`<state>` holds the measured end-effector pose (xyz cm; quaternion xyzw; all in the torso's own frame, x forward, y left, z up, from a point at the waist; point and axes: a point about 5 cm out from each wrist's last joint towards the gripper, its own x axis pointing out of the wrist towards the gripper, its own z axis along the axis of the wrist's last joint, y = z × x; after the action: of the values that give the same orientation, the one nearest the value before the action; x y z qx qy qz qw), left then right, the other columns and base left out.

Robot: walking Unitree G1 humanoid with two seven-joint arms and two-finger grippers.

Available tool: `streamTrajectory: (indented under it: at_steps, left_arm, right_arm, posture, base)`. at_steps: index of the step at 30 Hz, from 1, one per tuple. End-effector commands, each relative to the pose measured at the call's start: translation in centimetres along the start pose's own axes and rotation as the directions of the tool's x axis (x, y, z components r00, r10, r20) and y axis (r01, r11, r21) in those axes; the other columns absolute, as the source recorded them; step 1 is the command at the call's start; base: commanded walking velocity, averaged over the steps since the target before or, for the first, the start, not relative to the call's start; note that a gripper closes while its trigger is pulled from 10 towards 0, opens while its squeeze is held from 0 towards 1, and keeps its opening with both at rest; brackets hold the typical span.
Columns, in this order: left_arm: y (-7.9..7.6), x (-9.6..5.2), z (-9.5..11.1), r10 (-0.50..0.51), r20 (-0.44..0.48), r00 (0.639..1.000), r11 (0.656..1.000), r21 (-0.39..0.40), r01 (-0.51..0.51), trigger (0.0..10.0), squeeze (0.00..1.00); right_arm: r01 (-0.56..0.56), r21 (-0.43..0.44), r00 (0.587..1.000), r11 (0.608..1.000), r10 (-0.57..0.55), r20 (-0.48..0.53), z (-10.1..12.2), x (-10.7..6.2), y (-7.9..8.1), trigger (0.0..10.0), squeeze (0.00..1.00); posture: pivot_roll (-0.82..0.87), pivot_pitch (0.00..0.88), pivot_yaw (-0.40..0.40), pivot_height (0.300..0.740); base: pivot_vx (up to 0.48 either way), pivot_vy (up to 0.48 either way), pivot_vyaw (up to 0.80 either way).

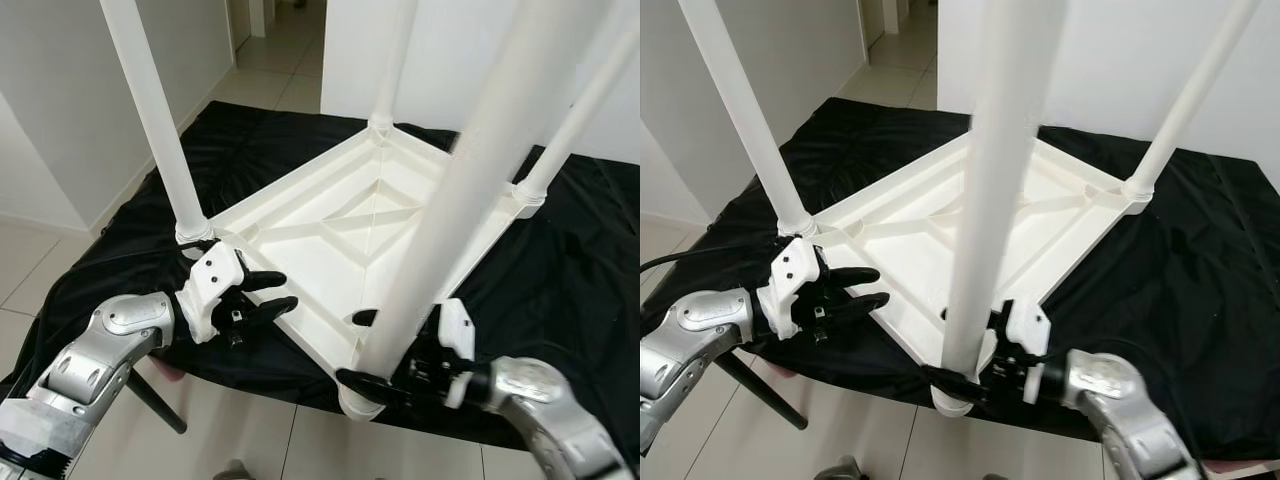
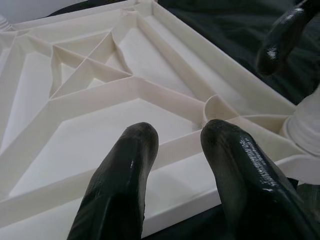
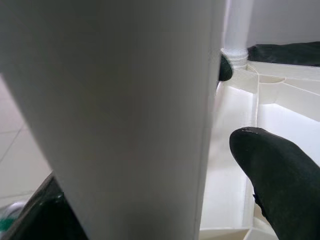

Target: Building children table

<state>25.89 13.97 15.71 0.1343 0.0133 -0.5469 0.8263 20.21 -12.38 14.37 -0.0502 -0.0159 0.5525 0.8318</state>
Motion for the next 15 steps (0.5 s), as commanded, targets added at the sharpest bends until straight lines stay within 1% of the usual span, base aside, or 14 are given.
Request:
streamTrajectory:
  at_steps: [1,3,6,8,9,12,14,15]
  left_arm:
    - [-1.4,0.3,0.4,-0.204,0.016,0.979,0.979,0.021,0.203,10.0,0.0]
    - [-1.6,0.5,0.4,-0.207,0.022,0.978,0.978,0.018,0.207,10.0,0.0]
    - [-1.8,1.0,0.4,-0.211,0.036,0.977,0.977,0.018,0.211,10.0,0.0]
    - [-2.1,1.5,0.5,-0.227,0.047,0.973,0.974,0.019,0.226,10.0,0.0]
    - [-2.2,1.6,0.5,-0.232,0.049,0.971,0.973,0.018,0.231,10.0,0.0]
    - [-2.3,1.8,0.5,-0.247,0.056,0.967,0.969,0.023,0.246,10.0,0.0]
    - [-2.3,1.8,0.5,-0.247,0.056,0.967,0.969,0.023,0.246,10.0,0.0]
    - [-2.3,2.1,0.7,-0.257,0.065,0.964,0.966,0.026,0.256,10.0,0.0]
  right_arm:
    - [0.088,-0.012,0.996,0.996,-0.088,-0.01,-0.5,0.2,-0.6,10.0,0.0]
    - [0.128,0.006,0.992,0.992,-0.128,0.008,-0.7,0.5,-0.6,10.0,0.0]
    - [0.166,0.03,0.986,0.986,-0.167,0.024,-0.9,0.3,-0.2,10.0,0.0]
    - [0.232,0.027,0.973,0.972,-0.233,0.003,-1.2,-1.1,-0.8,10.0,0.0]
    - [0.253,0.021,0.967,0.967,-0.253,-0.004,-1.3,-1.6,-1.0,10.0,0.0]
    - [0.271,0.005,0.963,0.963,-0.271,-0.009,-1.4,-2.0,-1.2,10.0,0.0]
    - [0.271,0.005,0.963,0.963,-0.271,-0.009,-1.4,-2.0,-1.2,10.0,0.0]
    - [0.29,-0.004,0.957,0.957,-0.29,-0.015,-1.4,-2.6,-1.4,10.0,0.0]
  posture:
    - [0.13,0.017,-0.027,0.74]
    - [0.13,0.017,-0.027,0.74]
    - [0.12,0.02,-0.028,0.74]
    - [0.1,0.025,-0.02,0.74]
    - [0.1,0.025,-0.02,0.74]
    - [0.09,0.026,-0.011,0.74]
    - [0.09,0.026,-0.011,0.74]
    - [0.07,0.028,-0.005,0.74]
  base:
    - [0.0,0.0,0.0]
    - [0.0,0.0,0.0]
    - [0.0,0.0,0.0]
    - [0.0,0.0,0.0]
    - [0.0,0.0,0.0]
    - [0.0,0.0,0.0]
    - [0.0,0.0,0.0]
    - [0.0,0.0,0.0]
